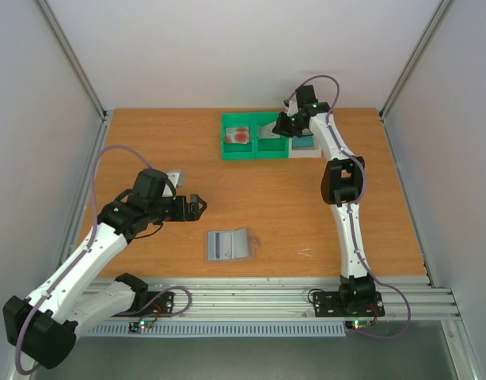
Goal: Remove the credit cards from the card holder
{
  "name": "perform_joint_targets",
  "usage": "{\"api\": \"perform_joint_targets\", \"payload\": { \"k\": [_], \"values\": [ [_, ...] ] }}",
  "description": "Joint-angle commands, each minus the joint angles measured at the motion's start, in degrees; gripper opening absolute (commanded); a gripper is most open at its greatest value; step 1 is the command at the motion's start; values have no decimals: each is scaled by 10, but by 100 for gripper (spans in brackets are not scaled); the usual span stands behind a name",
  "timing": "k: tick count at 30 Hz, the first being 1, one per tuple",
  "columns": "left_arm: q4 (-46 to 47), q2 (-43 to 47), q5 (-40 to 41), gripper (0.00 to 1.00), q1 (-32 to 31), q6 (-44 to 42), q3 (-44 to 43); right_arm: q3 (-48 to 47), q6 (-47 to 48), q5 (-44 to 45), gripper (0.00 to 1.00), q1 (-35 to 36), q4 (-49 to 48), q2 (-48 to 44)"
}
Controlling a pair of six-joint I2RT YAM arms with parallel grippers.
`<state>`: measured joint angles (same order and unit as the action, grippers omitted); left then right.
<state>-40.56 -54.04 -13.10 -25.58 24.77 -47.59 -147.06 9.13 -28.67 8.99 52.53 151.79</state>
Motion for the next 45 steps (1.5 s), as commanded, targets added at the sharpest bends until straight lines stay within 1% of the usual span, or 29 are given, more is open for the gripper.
{"api": "perform_joint_targets", "payload": {
  "k": [1,4,6,8,10,14,17,22,24,26,28,31,35,36,40,45],
  "values": [
    [17,-15,4,99,0,-3,-9,-23,-20,12,9,-5,-15,9],
    [16,-28,6,99,0,0,-12,-24,-24,31,13,-5,-22,9],
    [17,-34,4,99,0,4,-14,-28,-34,42,18,-7,-23,9],
    [23,-38,7,99,0,9,-9,-33,-46,41,22,-11,-23,6],
    [26,-50,6,99,1,15,-6,-35,-55,40,23,-12,-23,0],
    [9,-85,-12,99,1,15,-18,-35,-66,31,26,-13,-13,-21],
    [15,-94,-29,99,1,21,-9,-36,-73,17,30,-13,7,-42],
    [37,-120,-77,98,1,32,9,-28,-86,13,31,-11,68,-85],
    [53,-138,-121,96,1,34,15,-13,-89,14,32,-6,92,-107],
    [91,-158,-180,91,0,41,32,15,-90,18,32,3,111,-134],
    [111,-180,-219,85,0,51,44,51,-90,17,33,14,124,-162],
    [123,-197,-237,79,0,54,49,122,-90,26,33,35,125,-213],
    [140,-200,-228,73,0,62,59,261,-121,26,33,60,69,-296],
    [146,-201,-227,72,0,66,63,310,-128,24,34,65,54,-317],
    [186,-215,-233,68,-1,95,87,450,-149,15,34,85,-11,-403],
    [218,-233,-239,64,-1,118,115,594,-169,2,33,117,-70,-490]
  ]
}}
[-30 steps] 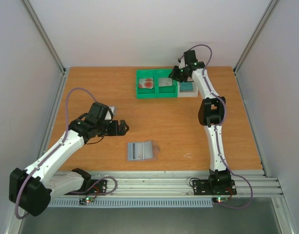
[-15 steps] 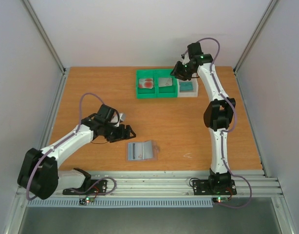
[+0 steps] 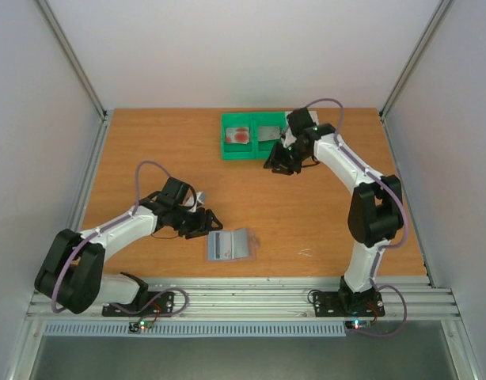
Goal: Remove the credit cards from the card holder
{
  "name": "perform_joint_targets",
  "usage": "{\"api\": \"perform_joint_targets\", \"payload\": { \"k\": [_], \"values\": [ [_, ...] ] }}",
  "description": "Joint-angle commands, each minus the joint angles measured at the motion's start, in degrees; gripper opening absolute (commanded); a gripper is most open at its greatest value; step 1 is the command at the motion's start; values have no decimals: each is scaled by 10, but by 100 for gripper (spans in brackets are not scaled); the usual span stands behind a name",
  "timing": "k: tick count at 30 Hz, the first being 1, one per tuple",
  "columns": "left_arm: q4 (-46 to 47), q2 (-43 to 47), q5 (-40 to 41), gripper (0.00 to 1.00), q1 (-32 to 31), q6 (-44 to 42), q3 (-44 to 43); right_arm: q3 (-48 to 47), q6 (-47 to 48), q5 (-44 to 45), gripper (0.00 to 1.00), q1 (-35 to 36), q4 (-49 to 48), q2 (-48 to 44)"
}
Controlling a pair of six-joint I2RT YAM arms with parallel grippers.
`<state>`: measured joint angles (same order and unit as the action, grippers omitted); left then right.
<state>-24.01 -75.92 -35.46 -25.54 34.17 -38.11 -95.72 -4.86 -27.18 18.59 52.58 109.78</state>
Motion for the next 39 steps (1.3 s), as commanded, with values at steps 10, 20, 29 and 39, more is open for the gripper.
{"api": "perform_joint_targets", "payload": {
  "k": [10,20,29,39],
  "values": [
    [111,-5,-17,62,-1,50,73,297,-101,-33,31,137,-201,-189],
    [149,27,-18,61,-1,76,110,389,-154,27,29,265,-282,-211],
    [200,76,-39,61,-1,95,148,382,-124,18,27,287,-318,-155],
    [321,40,-53,59,-1,138,189,395,-116,-2,26,296,-363,-74]
  ]
}}
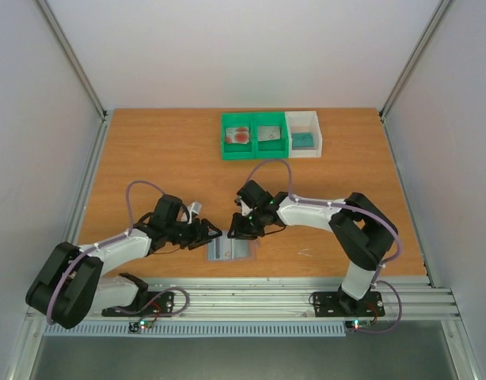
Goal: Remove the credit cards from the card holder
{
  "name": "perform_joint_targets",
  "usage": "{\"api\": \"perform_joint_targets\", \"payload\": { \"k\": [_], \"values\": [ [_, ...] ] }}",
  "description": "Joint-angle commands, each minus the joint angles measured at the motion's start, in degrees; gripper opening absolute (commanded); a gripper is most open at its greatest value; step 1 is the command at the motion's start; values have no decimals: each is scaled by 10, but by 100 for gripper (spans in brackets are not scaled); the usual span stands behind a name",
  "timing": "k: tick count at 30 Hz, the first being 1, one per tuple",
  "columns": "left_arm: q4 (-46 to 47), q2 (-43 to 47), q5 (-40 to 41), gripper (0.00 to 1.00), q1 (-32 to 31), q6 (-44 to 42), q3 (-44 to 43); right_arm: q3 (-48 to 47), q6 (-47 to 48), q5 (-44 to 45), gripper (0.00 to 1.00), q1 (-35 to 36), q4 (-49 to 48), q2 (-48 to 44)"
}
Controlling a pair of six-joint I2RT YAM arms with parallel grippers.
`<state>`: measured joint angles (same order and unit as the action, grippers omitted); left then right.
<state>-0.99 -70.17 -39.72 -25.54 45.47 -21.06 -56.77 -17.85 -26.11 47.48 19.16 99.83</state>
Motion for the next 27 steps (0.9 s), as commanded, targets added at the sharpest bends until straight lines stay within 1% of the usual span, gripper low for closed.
{"api": "perform_joint_targets", "payload": {
  "k": [1,3,8,11,14,20,22,23,25,27],
  "values": [
    [109,-23,-12,58,-1,32,26,9,12,-18,26,8,-36,31],
    [132,-37,-12,59,-1,43,35,16,11,-24,24,8,-46,43],
    [146,-64,-16,58,-1,45,31,55,4,5,14,9,-66,49],
    [126,-62,2,56,-1,50,25,65,2,2,7,9,-74,61],
    [114,-57,3,55,-1,50,18,86,-9,14,4,9,-92,54],
    [68,-17,21,54,-2,48,7,113,-28,7,3,9,-133,44],
    [67,-9,18,54,-1,46,6,114,-27,-1,11,9,-139,33],
    [68,-6,15,54,-1,45,7,112,-24,-11,13,10,-140,25],
    [69,-3,9,54,-1,44,5,101,-16,-20,14,13,-120,4],
    [65,2,6,55,-1,43,3,83,-2,-14,12,16,-86,-16]
  ]
}}
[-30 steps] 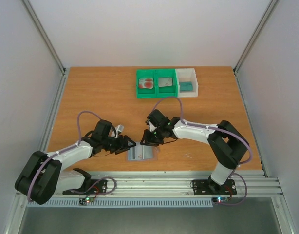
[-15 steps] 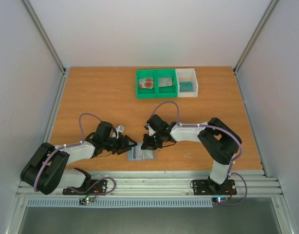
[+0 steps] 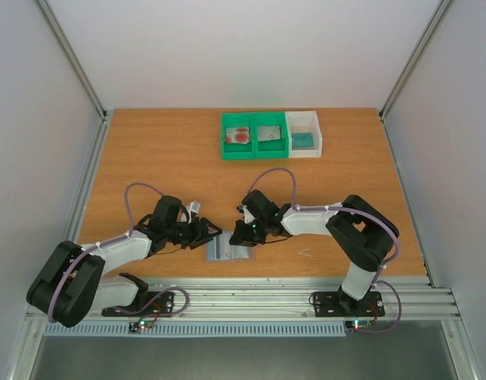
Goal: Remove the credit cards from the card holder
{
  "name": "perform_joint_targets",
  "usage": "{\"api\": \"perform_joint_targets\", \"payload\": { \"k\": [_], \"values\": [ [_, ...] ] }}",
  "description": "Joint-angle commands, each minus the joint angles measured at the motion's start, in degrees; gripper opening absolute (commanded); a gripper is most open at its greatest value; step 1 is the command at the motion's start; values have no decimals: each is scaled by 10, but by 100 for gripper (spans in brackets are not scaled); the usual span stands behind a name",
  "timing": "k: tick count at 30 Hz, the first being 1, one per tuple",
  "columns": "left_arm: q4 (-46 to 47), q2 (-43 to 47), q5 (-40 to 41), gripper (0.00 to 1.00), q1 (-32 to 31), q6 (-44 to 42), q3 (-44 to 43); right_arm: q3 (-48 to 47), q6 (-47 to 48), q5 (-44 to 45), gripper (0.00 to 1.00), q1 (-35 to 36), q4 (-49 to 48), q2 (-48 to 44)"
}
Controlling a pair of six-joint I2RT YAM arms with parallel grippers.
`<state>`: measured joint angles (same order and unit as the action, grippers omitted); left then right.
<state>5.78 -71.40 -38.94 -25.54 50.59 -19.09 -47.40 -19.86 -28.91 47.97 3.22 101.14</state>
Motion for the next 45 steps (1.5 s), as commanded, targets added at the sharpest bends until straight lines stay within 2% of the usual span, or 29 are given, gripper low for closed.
{"api": "perform_joint_targets", "payload": {
  "k": [1,5,15,19,23,33,40,45],
  "values": [
    [-3,15,-2,55,-1,-9,-18,-18,22,18,12,13,89,-36],
    [-27,19,10,56,-1,-18,-28,-37,30,29,10,17,124,-36],
    [-47,36,17,58,-1,-17,-20,-30,12,17,11,22,103,-20],
    [-30,35,14,59,-1,-21,-5,-34,2,-3,13,23,83,-16],
    [-12,35,11,59,-1,-14,10,-43,7,13,13,25,101,-6],
    [8,66,-2,59,-1,9,29,-7,-20,53,3,29,85,5],
    [0,99,-12,59,-1,15,25,3,-33,49,2,34,60,12],
    [-3,82,-8,56,-1,9,17,9,-35,47,2,34,51,13]
  ]
}}
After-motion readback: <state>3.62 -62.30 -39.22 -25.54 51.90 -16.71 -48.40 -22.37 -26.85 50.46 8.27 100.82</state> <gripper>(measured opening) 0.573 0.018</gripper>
